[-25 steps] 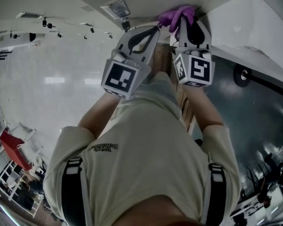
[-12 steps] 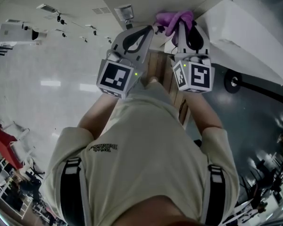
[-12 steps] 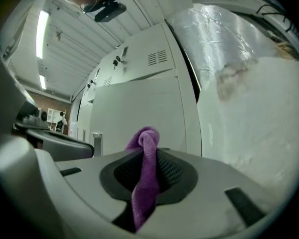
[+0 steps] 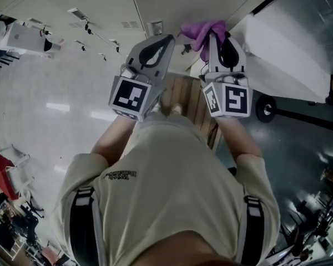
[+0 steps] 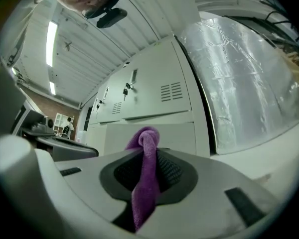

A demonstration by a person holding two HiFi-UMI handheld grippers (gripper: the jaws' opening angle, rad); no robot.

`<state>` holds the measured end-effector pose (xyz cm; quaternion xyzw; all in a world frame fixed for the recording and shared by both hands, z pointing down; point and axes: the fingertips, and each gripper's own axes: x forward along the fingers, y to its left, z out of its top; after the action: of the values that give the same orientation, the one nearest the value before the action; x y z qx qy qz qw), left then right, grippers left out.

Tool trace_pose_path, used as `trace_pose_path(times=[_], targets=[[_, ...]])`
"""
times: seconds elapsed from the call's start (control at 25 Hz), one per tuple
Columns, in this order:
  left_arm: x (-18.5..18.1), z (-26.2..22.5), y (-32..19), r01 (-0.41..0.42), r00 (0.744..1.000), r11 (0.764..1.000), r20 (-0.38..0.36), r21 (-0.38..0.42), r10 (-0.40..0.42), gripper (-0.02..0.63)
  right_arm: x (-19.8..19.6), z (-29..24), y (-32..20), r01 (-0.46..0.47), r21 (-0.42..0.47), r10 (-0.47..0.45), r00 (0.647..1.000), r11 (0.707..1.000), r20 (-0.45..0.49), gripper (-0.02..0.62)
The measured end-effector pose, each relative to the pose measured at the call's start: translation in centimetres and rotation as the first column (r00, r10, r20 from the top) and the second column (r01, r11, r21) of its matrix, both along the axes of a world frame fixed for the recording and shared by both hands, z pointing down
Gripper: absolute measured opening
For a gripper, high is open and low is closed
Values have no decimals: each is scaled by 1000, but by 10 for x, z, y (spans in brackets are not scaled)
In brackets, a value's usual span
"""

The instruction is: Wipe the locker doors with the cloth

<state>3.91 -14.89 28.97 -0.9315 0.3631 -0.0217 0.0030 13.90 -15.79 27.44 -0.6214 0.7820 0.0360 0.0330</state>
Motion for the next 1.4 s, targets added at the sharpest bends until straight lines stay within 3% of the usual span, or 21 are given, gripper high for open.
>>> trace_pose_path(times=[0.56, 1.4], targets=[[-25, -85, 26, 12, 997, 994, -80, 113, -3, 2, -14, -97, 50, 71, 168, -65, 997, 983, -41, 54], [-33, -99, 22, -9, 996, 990, -86, 143, 22, 2, -41, -108, 48, 132, 194, -120, 990, 972, -75, 53]])
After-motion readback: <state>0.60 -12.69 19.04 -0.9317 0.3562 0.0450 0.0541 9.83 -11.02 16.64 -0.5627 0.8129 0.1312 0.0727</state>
